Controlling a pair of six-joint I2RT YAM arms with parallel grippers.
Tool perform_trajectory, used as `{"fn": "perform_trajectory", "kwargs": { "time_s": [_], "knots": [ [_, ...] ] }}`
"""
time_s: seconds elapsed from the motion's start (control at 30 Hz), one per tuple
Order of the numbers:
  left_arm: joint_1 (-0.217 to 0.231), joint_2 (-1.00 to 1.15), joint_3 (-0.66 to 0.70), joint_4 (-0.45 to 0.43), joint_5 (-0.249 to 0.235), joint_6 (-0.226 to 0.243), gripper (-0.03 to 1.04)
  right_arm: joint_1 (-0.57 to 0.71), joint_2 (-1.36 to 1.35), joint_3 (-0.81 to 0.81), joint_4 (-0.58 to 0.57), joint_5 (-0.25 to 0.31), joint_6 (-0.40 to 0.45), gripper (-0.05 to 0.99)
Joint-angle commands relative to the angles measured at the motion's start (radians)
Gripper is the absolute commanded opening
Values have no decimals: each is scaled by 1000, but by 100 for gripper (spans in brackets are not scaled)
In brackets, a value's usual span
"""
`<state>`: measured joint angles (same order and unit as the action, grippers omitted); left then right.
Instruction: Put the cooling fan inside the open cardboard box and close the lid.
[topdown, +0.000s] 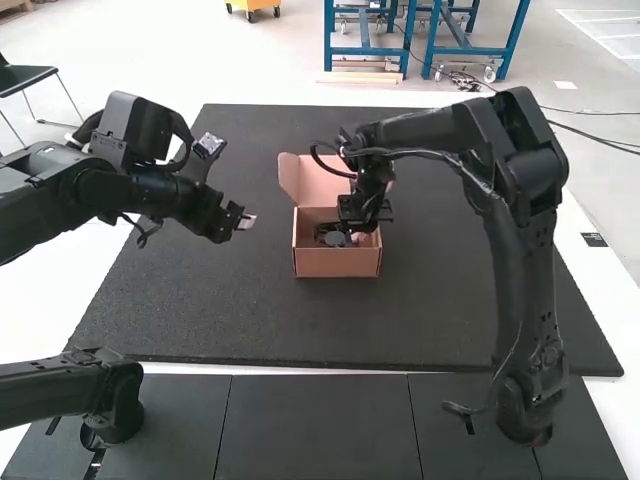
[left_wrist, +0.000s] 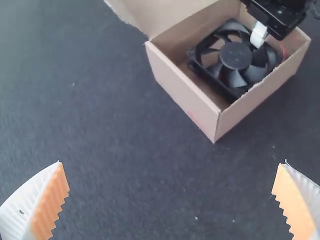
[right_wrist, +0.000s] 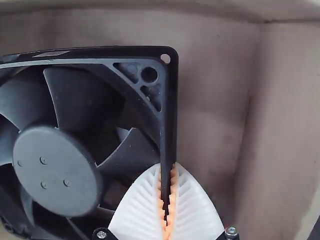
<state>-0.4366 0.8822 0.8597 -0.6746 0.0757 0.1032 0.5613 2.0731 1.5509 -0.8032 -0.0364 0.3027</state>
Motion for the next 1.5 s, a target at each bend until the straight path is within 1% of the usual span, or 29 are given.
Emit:
{"fn": "perform_trajectory", "kwargs": {
  "time_s": [0.0, 0.07, 0.1, 0.13, 0.17, 0.2, 0.23, 0.3, 0.37, 0.4, 0.53, 0.6, 0.63, 0.67, 0.73, 0.83, 0.87, 0.93, 1.0, 1.03, 1.3, 1.47],
  "knots": [
    [7, -26, 10, 13, 12, -11, 96, 5, -4, 61, -5, -2, -11, 27],
    [7, -26, 9, 20, 12, -13, 96, 5, 2, 86, -28, -2, -30, 47],
    [7, -26, 9, 29, 12, -16, 96, 5, 4, 98, -44, -2, -40, 58],
    [7, -25, 9, 38, 12, -19, 96, 3, 4, 110, -62, -2, -40, 66],
    [7, -22, 7, 44, 12, -28, 96, 3, 4, 124, -74, -3, -40, 71],
    [7, -20, 9, 56, 12, -42, 96, 3, 4, 138, -88, -3, -40, 74],
    [7, -15, 9, 69, 7, -46, 96, 3, 4, 152, -105, -5, -43, 74],
    [9, 0, 10, 83, -2, -65, 96, 2, -1, 195, -165, -14, -65, 78],
    [10, 24, 16, 96, -13, -96, 96, 2, -4, 252, -238, -26, -83, 78],
    [12, 38, 22, 104, -20, -102, 96, 2, -8, 281, -260, -28, -88, 79],
    [25, 95, 55, 129, -40, -114, 96, 0, -67, 373, -300, -36, -114, 79],
    [42, 126, 75, 144, -54, -114, 96, 0, -102, 388, -303, -34, -135, 79],
    [53, 141, 84, 150, -57, -114, 96, 0, -119, 385, -304, -23, -152, 79],
    [68, 159, 94, 156, -57, -114, 96, 0, -136, 379, -304, -16, -168, 79],
    [105, 193, 114, 173, -74, -114, 96, 0, -177, 351, -295, -13, -203, 79],
    [164, 242, 142, 196, -74, -114, 96, -5, -260, 275, -238, 27, -264, 79],
    [177, 259, 151, 201, -74, -114, 96, -11, -289, 238, -214, 41, -283, 79],
    [196, 290, 168, 211, -76, -114, 96, -28, -341, 164, -166, 52, -313, 79],
    [202, 322, 177, 227, -76, -112, 96, -46, -389, 92, -117, 59, -320, 79],
    [203, 336, 182, 233, -76, -112, 96, -55, -412, 51, -96, 67, -338, 79],
    [202, 474, 251, 273, -76, -112, 96, -101, -551, -233, 203, 118, -359, 79],
    [205, 548, 289, 299, -79, -114, 96, -103, -571, -347, 414, 119, -355, 79]
  ]
}}
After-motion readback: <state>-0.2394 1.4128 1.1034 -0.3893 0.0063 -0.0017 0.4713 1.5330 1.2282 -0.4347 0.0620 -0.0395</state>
